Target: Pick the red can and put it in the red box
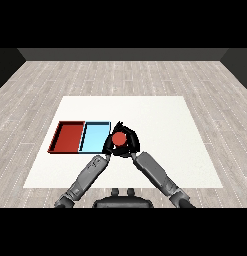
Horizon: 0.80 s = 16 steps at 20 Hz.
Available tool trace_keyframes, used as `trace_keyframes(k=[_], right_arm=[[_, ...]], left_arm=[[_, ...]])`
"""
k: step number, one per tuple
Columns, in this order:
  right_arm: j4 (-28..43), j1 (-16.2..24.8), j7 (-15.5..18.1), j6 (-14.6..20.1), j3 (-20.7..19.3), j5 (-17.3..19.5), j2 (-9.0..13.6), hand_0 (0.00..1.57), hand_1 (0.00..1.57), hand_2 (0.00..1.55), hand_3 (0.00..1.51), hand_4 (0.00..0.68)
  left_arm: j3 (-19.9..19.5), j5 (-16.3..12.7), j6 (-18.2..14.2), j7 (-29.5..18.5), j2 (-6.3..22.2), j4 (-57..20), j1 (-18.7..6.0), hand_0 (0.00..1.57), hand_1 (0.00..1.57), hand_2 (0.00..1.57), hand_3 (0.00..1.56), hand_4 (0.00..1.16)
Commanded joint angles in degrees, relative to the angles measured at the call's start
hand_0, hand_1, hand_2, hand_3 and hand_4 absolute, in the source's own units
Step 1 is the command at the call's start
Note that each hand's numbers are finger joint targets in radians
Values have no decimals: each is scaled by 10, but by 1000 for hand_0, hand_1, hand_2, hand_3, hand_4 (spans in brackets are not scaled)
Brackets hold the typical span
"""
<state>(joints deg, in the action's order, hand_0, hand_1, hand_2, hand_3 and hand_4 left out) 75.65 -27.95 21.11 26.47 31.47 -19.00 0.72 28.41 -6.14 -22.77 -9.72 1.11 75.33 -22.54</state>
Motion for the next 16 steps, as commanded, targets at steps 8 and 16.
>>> trace_keyframes(k=[8,16], right_arm=[[-33,-39,25,-8,8,-40,-6,1467,1467,1439,1392,561],[7,7,25,-4,7,-12,-7,1522,1522,1458,1398,538]], left_arm=[[44,-20,-67,7,-10,-31,-16,1571,1571,1536,1446,996],[90,-45,-156,-20,-10,-48,-30,1571,1571,1500,1382,873]])
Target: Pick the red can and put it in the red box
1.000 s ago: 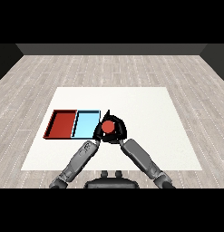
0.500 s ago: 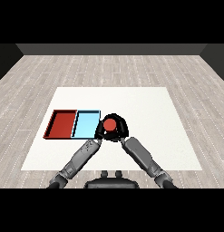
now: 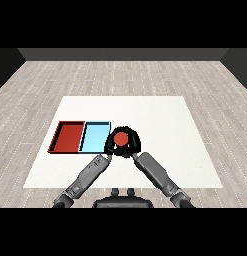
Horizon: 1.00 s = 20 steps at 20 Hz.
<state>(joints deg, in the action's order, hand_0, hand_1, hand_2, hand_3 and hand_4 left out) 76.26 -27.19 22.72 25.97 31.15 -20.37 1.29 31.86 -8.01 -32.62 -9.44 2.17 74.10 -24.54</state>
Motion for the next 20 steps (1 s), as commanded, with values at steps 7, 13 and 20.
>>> trace_keyframes(k=[7,13,20], right_arm=[[49,23,-13,-24,2,5,-12,1470,1470,1449,1396,532],[43,6,-21,-44,-10,13,-12,0,0,0,0,0],[30,-5,-24,-78,-66,40,-7,0,0,0,0,0]], left_arm=[[27,-36,-33,-16,-21,-5,-15,1571,1571,1540,1449,964],[2,-23,-5,-10,-21,-5,-13,1571,1571,1569,1491,1140],[14,2,-10,-35,-21,2,30,1571,1571,1571,1486,1148]])
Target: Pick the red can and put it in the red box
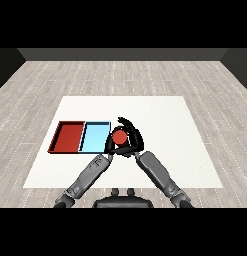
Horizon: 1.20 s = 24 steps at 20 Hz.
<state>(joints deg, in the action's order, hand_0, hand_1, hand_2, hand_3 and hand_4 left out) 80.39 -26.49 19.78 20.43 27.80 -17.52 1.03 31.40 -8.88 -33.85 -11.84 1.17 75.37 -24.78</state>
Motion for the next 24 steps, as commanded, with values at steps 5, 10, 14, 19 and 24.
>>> trace_keyframes(k=[5,10,14,19,24], right_arm=[[-3,-17,-17,11,-43,53,-6,0,0,0,0,0],[145,11,-78,9,-86,43,51,0,0,0,0,0],[216,31,-90,13,-118,51,78,0,0,0,0,0],[252,83,-94,7,-148,57,84,0,0,0,0,0],[208,139,-37,-69,-237,-24,115,0,0,0,0,0]], left_arm=[[-10,-4,30,5,-11,-9,22,1571,1571,1571,1489,1148],[-12,1,34,6,-8,7,52,1571,1571,1571,1490,1139],[-37,6,29,10,2,-17,37,1571,1571,1571,1478,1118],[-62,25,43,29,36,42,57,1571,1571,1571,1465,1131],[-87,44,46,51,86,91,63,1571,1571,1571,1460,1121]])
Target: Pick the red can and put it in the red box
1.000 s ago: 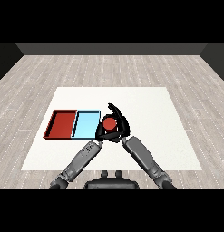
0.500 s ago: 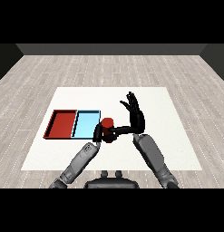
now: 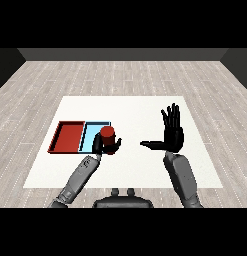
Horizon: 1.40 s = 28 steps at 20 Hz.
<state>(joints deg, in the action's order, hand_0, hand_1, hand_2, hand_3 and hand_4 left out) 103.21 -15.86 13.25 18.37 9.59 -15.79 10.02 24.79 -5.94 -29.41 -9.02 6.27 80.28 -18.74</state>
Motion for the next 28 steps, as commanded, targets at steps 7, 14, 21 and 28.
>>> trace_keyframes(k=[7,14,21,28], right_arm=[[-64,134,62,-85,-73,-23,51,0,0,0,0,0],[-172,121,103,-113,-81,-23,30,0,0,0,0,0],[-192,116,95,-111,-95,-25,28,0,0,0,0,0],[-196,142,166,-148,-96,-12,31,0,0,0,0,0]], left_arm=[[-79,27,29,94,119,82,-9,1571,1571,1552,1420,1119],[-125,87,24,99,147,-72,-76,1571,1571,1533,1402,1124],[-210,63,82,80,216,-236,-101,1566,1566,1532,1436,1088],[-264,70,88,-16,202,-503,-169,1571,1571,1571,1485,1075]])
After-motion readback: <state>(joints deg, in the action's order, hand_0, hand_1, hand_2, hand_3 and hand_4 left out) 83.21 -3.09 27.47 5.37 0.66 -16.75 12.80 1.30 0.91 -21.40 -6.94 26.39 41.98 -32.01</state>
